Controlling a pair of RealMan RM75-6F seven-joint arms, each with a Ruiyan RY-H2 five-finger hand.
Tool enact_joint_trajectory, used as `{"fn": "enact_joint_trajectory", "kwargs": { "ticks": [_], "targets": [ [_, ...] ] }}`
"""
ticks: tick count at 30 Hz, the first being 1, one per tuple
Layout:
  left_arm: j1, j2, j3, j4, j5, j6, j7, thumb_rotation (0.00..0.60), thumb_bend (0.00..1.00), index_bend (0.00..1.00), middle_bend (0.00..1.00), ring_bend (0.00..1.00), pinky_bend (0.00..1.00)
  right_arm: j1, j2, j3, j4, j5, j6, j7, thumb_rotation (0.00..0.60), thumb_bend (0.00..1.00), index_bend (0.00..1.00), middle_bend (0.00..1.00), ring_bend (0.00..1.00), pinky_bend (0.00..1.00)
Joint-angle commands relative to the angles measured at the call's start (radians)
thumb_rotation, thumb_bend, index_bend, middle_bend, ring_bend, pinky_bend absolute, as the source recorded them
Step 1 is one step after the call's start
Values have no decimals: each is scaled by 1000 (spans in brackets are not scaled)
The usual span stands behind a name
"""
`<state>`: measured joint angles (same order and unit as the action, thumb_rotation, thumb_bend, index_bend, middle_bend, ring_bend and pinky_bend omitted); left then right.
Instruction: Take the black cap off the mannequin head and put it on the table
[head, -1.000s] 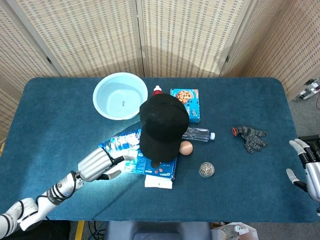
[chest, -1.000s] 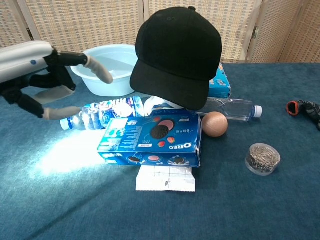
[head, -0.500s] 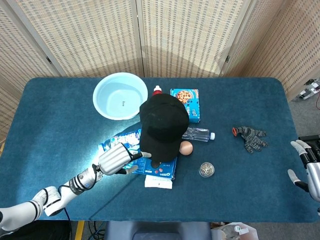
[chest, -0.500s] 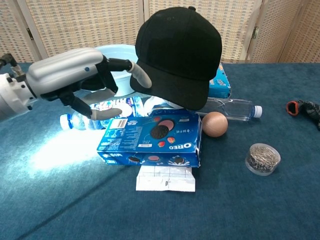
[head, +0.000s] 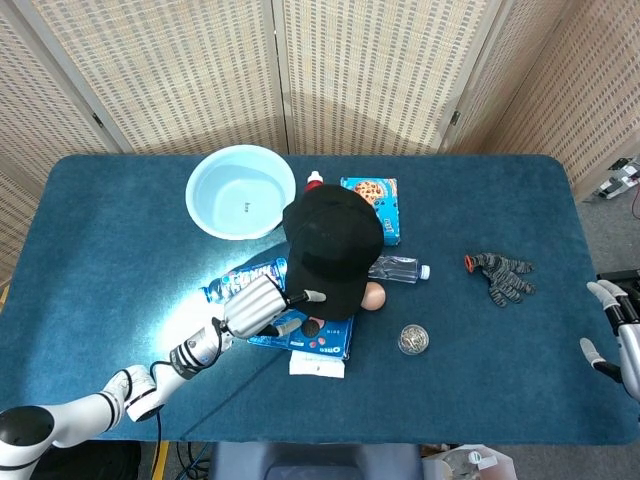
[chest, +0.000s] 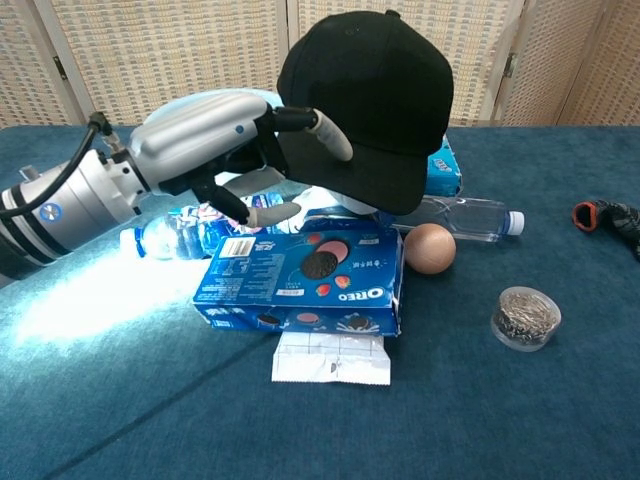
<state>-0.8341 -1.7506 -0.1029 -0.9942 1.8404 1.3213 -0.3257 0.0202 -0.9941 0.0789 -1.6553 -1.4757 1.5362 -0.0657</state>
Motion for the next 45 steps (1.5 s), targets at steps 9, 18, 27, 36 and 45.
{"fn": "enact_joint_trajectory", "kwargs": {
  "ticks": [9,18,27,36,45],
  "targets": [
    [-30,-90,-5,157,-5,113,-19,600,302,376,943,1000,1000,3,-2,2,7,5,-9,8,600,278,169,176,140,264],
    [-38,-132,9,223,-15,167,-4,600,301,397,952,1000,1000,-3,1,1,2,2,2,9,600,278,169,176,140,263],
    [-50,-143,18,218,-36,160,-17,600,303,454,971,1000,1000,-8,2,1,-1,-2,12,9,600,278,169,176,140,263],
    [-61,-151,15,219,-63,157,-17,600,339,535,1000,1000,1000,-14,2,2,1,4,17,11,600,278,169,176,140,264],
    [-54,-105,-16,103,-120,148,-47,600,373,604,1000,1000,1000,-15,1,3,0,0,20,13,600,278,169,176,140,264]
  ]
}}
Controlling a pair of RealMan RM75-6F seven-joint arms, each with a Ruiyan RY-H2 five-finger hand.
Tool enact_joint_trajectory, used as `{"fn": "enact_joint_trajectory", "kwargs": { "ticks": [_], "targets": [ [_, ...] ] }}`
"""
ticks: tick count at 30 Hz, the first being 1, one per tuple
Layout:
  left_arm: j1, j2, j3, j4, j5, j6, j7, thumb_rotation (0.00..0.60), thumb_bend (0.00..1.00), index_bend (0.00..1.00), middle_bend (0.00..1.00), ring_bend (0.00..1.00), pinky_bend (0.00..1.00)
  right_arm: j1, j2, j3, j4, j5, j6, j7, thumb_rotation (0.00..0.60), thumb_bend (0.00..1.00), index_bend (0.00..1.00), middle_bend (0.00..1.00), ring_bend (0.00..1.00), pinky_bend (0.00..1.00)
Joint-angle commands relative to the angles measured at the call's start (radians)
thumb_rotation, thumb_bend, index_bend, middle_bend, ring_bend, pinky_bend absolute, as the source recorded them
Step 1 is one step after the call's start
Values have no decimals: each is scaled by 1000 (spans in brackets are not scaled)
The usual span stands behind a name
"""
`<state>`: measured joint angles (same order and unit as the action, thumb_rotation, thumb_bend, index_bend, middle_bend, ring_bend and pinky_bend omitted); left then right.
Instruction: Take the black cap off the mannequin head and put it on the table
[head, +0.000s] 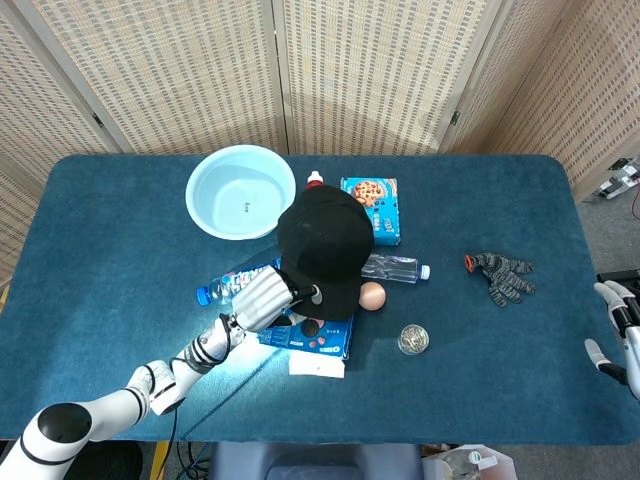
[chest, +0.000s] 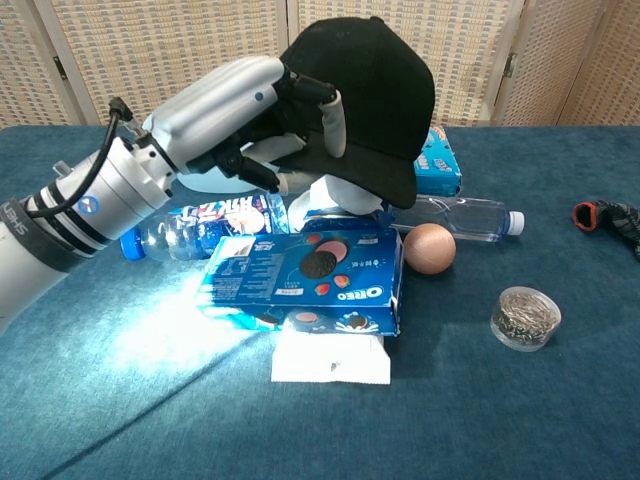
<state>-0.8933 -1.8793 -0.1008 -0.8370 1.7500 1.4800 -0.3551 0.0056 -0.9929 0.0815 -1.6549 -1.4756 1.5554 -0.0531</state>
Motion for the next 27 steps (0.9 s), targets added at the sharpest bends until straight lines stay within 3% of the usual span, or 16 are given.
{"fn": "enact_joint_trajectory", "kwargs": {
  "ticks": [1,10,27],
  "targets": [
    [6,33,-22,-74,-38,-16,-22,600,373,606,1000,1000,1000,-1,0,0,-1,0,2,1,600,278,169,176,140,264],
    [4,99,-86,-244,-124,-78,-36,600,377,615,1000,1000,1000,-4,-2,-2,-2,-4,6,2,600,278,169,176,140,263],
    [-97,143,-243,-305,-220,-164,20,600,377,610,1000,1000,1000,-23,3,-2,-7,-10,34,8,600,278,169,176,140,264]
  ]
}}
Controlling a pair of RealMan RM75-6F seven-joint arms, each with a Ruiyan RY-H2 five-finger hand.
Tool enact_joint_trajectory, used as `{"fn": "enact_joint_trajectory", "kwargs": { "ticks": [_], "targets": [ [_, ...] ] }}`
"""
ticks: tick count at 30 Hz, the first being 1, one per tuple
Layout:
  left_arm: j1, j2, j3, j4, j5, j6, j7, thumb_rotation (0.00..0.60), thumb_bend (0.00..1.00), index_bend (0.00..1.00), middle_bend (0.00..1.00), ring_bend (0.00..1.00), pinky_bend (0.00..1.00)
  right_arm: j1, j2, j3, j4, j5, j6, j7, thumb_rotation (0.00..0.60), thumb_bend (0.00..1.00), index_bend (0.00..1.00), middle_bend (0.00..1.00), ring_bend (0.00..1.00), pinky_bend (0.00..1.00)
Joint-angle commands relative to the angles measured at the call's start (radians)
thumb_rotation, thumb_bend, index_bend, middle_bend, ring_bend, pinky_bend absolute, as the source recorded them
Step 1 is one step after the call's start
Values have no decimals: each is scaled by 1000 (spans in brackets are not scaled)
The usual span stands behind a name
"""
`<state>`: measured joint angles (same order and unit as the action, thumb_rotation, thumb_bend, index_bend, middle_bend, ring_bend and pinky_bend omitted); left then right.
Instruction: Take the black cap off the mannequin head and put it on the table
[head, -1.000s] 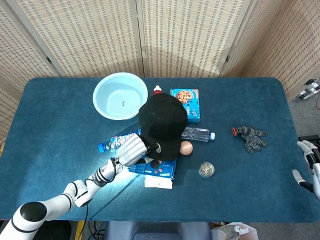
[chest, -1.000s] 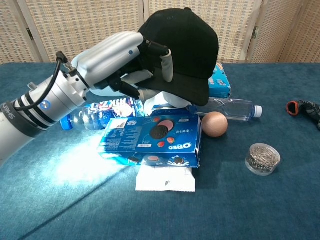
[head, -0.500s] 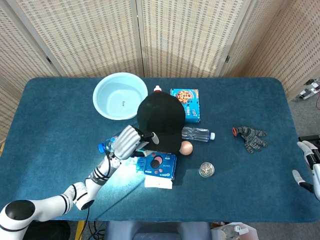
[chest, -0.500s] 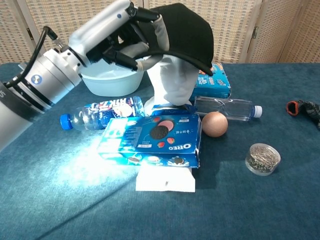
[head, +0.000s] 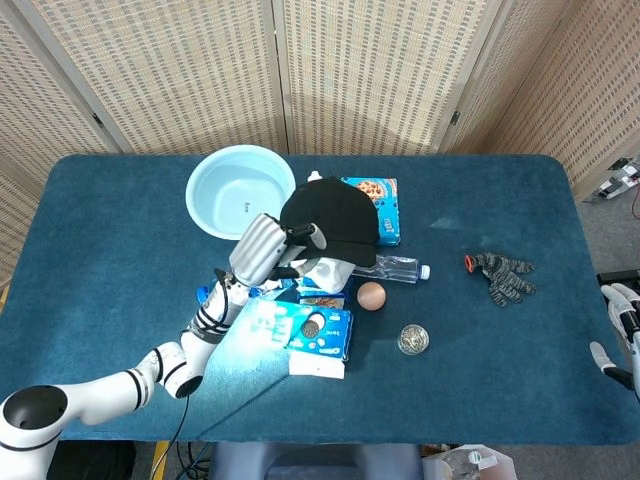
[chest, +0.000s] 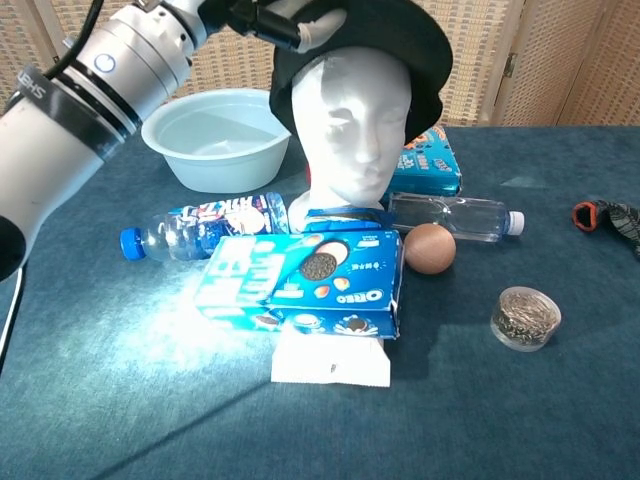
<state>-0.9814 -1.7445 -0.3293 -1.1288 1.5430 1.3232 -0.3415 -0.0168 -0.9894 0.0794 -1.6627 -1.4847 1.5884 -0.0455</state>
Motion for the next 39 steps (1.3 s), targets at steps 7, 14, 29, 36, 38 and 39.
{"fn": "enact_joint_trajectory", "kwargs": {
  "ticks": [7,14,29,36,38,39],
  "targets": [
    [-27,37,-61,-30,-56,-23,34,600,377,608,1000,1000,1000,-5,0,1,5,-1,6,8,600,277,169,176,140,264],
    [-41,57,-109,-5,-109,-34,59,600,376,589,1000,1000,1000,-5,-1,1,6,-7,8,12,600,278,169,176,140,263],
    [-50,105,-188,87,-234,-62,71,600,376,534,1000,1000,1000,-6,4,1,-11,-19,14,2,600,278,169,176,140,263],
    [-15,158,-183,95,-243,-44,61,600,377,534,1000,1000,1000,-7,7,0,-12,-21,14,5,600,278,169,176,140,263],
    [-1,173,-180,92,-242,-28,58,600,377,535,1000,1000,1000,-7,6,-1,-11,-23,12,6,600,278,169,176,140,263],
    [5,180,-182,91,-242,-18,53,600,376,535,1000,1000,1000,-6,5,-2,-11,-25,12,7,600,278,169,176,140,264]
  ]
}}
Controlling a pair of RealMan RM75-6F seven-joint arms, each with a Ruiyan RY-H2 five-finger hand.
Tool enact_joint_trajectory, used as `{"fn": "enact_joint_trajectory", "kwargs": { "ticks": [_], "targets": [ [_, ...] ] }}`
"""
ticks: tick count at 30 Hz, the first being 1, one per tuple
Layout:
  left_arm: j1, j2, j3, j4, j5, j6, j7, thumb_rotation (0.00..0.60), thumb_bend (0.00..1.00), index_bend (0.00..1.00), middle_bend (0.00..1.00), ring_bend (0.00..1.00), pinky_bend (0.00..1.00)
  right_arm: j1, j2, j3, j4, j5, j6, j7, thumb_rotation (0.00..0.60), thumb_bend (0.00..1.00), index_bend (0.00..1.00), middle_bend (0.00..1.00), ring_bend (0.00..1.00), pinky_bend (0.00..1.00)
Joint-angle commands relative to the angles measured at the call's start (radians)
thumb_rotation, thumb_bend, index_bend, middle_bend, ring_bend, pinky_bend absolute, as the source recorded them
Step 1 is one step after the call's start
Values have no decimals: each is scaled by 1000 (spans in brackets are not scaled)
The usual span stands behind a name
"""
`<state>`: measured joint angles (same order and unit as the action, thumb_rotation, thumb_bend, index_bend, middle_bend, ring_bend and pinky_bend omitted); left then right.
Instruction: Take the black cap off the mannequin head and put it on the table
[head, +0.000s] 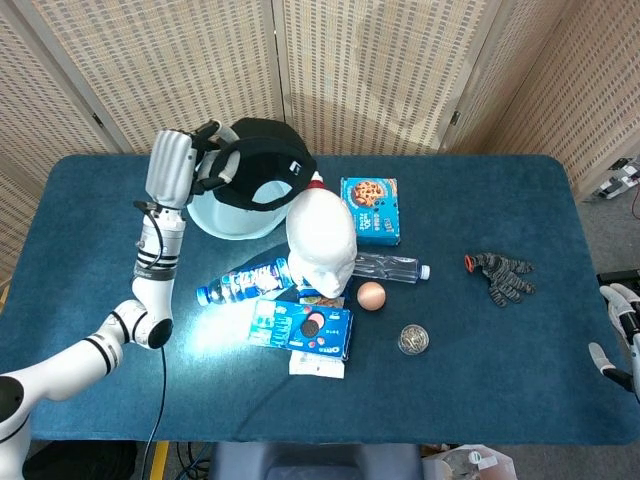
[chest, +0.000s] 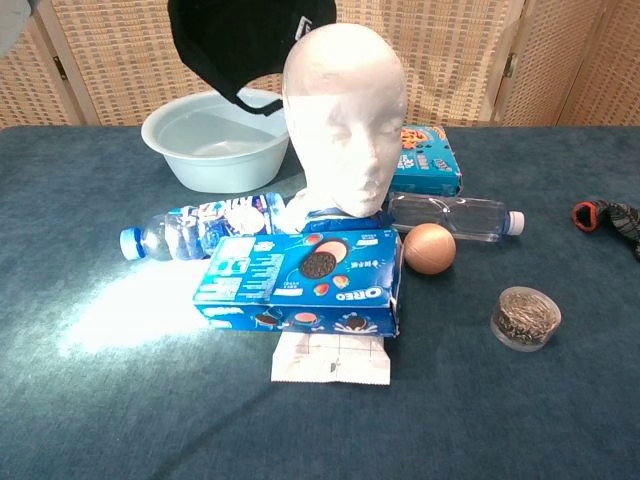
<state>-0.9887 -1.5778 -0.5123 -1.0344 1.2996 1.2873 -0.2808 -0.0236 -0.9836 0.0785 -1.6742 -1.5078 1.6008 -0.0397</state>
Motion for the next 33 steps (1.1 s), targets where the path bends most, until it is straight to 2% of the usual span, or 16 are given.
{"fn": "enact_joint_trajectory", "kwargs": {
  "ticks": [1,9,15,22,28,33],
  "targets": [
    [19,20,1,-3,1,26,-9,600,376,535,1000,1000,1000,1,-1,-1,0,-4,0,1,600,278,169,176,140,264],
    [113,99,36,-33,21,92,-45,600,376,535,1000,1000,1000,4,3,-2,-3,-18,2,2,600,278,169,176,140,263],
    [223,176,129,-59,92,159,-54,600,376,538,1000,1000,1000,10,2,-2,-2,-24,-5,1,600,278,169,176,140,263],
    [321,233,218,-79,136,187,-63,600,376,539,1000,1000,1000,21,2,-1,-7,-31,-16,-6,600,278,169,176,140,263],
    [381,228,282,-33,158,187,-70,600,376,540,1000,1000,1000,28,0,-2,-15,-36,-24,-17,600,278,169,176,140,264],
    [395,179,318,74,180,180,-92,600,376,542,1000,1000,1000,30,3,-3,-29,-41,-22,-32,600,278,169,176,140,264]
  ]
}}
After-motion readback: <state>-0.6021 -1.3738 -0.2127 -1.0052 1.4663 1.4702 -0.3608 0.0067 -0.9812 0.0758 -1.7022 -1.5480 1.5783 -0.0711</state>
